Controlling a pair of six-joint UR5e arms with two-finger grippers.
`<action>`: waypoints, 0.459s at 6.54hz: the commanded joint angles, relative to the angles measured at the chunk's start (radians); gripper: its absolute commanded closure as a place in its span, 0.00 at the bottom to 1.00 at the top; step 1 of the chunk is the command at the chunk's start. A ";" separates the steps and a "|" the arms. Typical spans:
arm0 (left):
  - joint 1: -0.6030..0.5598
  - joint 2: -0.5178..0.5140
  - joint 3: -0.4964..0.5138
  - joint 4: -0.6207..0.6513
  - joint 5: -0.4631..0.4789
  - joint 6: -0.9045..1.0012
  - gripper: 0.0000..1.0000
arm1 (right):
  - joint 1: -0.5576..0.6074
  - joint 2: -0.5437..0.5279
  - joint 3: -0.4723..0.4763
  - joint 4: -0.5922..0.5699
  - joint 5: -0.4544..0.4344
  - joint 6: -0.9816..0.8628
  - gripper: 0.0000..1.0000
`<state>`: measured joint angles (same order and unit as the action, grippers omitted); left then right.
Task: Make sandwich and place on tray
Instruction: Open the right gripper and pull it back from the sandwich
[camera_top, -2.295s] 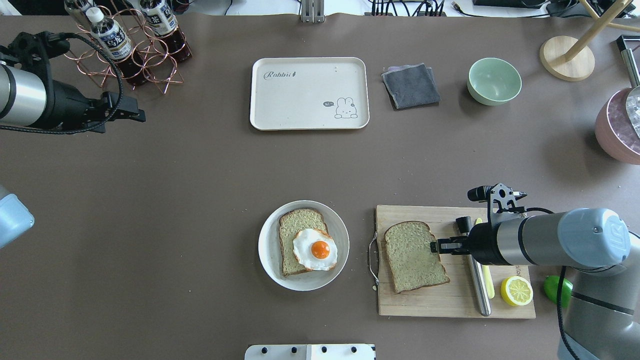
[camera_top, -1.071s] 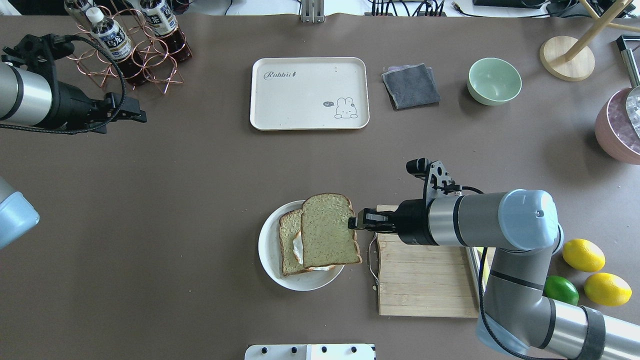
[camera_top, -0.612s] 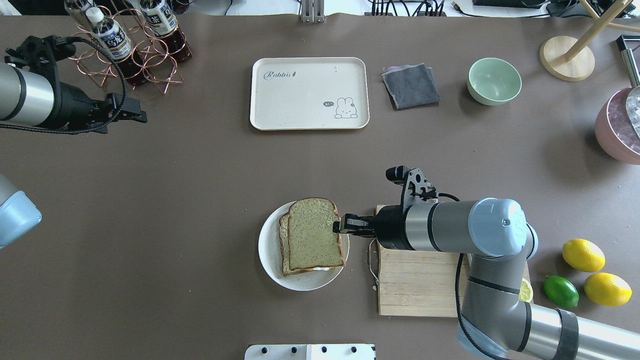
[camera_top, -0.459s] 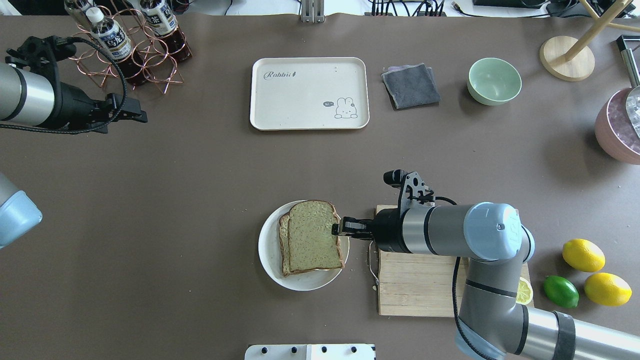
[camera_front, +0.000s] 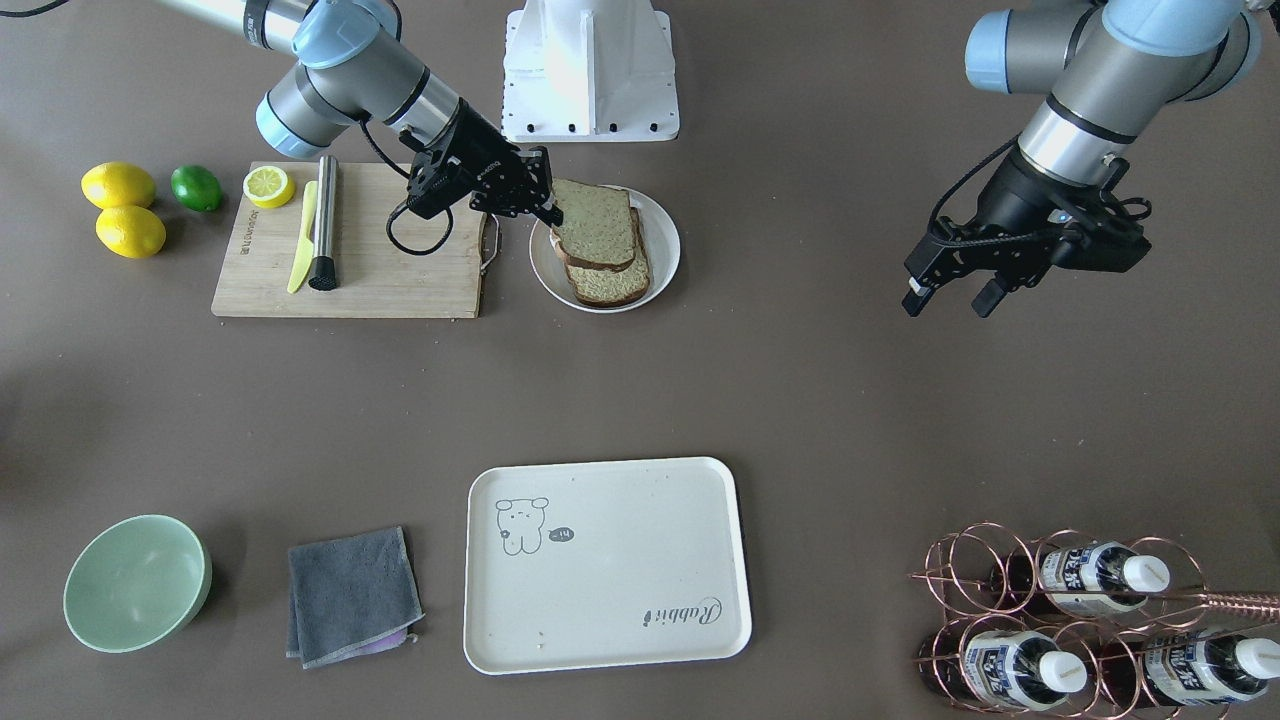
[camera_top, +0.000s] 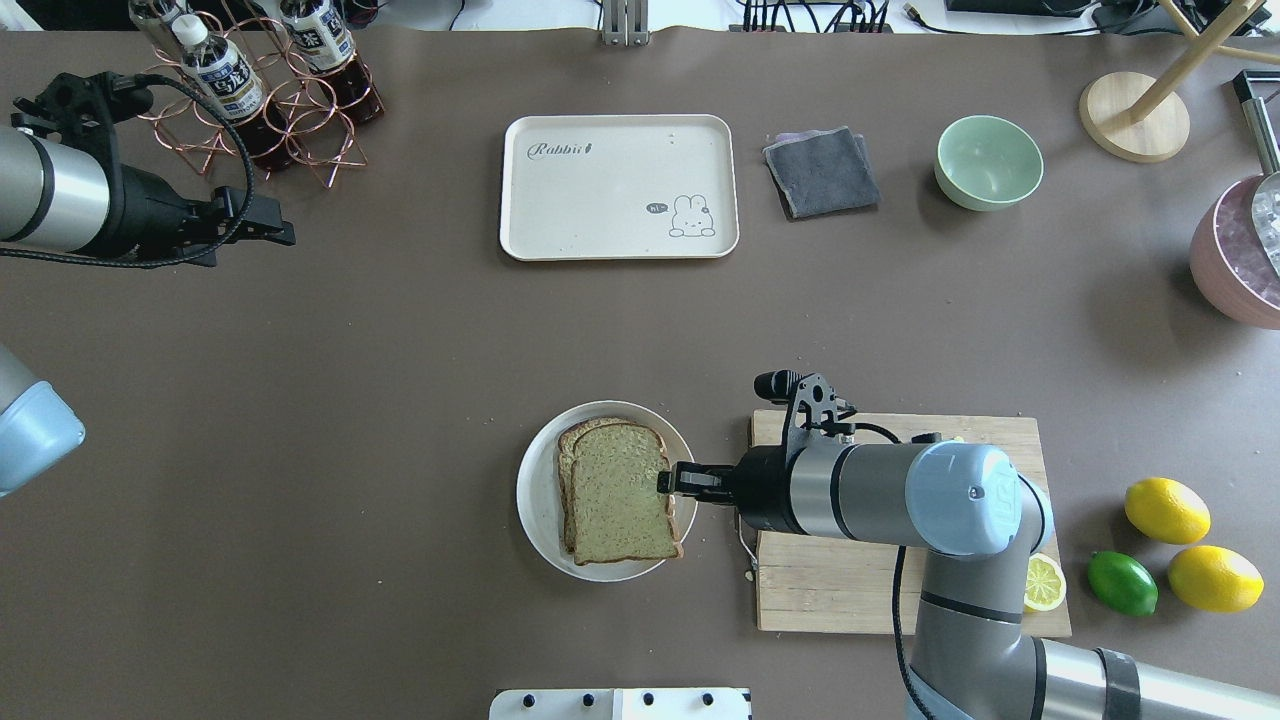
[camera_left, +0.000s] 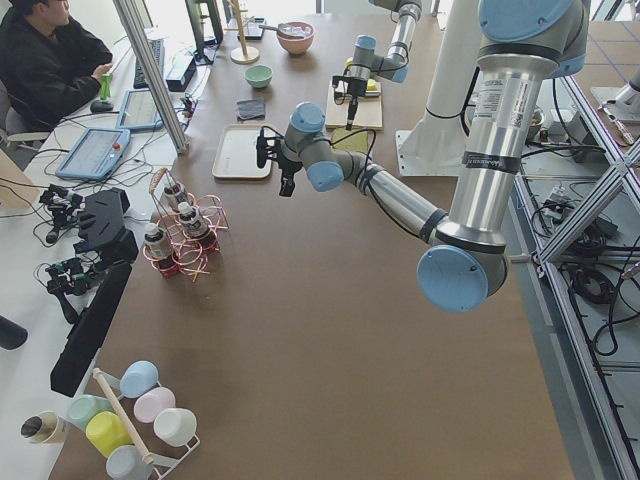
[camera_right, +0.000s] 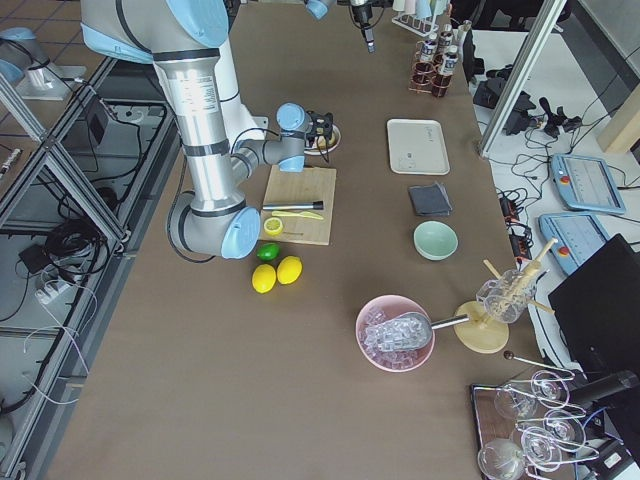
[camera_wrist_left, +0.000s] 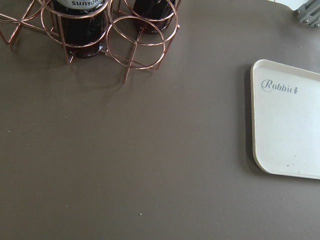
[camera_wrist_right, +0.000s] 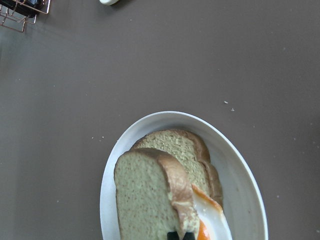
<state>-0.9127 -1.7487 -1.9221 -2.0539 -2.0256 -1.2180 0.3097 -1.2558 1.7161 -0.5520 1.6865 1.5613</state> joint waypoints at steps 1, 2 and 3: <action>0.000 0.000 0.005 -0.002 0.001 -0.002 0.03 | -0.006 0.001 -0.029 0.001 -0.022 -0.009 1.00; 0.000 0.002 0.005 -0.002 0.001 0.000 0.03 | -0.007 0.003 -0.032 0.001 -0.024 -0.009 1.00; 0.000 0.002 0.006 -0.002 -0.001 0.000 0.03 | -0.007 0.016 -0.033 0.000 -0.025 -0.007 0.83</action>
<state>-0.9127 -1.7478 -1.9173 -2.0554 -2.0252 -1.2183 0.3031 -1.2501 1.6860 -0.5510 1.6643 1.5533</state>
